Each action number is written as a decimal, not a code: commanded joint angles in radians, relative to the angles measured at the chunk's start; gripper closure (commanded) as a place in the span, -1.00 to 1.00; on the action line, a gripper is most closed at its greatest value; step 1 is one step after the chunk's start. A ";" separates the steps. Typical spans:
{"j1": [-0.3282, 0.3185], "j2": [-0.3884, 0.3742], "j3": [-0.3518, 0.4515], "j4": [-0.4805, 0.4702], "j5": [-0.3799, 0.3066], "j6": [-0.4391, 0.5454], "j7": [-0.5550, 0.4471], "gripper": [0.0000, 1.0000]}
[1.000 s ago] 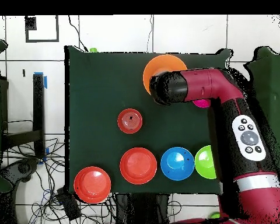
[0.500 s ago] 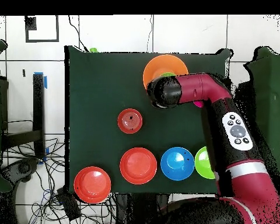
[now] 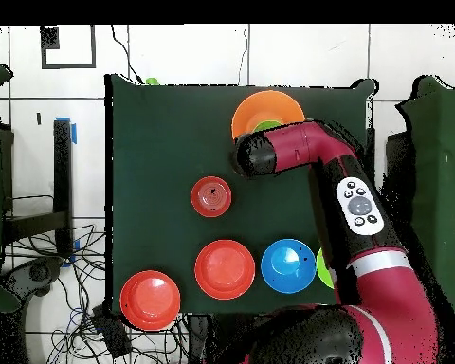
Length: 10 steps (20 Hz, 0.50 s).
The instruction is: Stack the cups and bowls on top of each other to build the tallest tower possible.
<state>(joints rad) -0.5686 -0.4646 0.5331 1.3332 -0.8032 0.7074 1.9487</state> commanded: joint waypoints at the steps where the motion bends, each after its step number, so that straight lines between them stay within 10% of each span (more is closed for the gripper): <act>1: 0.042 0.005 -0.031 -0.092 -0.116 -0.044 -0.165 1.00; 10: 0.047 0.006 -0.044 -0.079 -0.158 -0.094 -0.128 1.00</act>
<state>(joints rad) -0.5414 -0.4642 0.5299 1.2963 -0.8707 0.6675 1.9487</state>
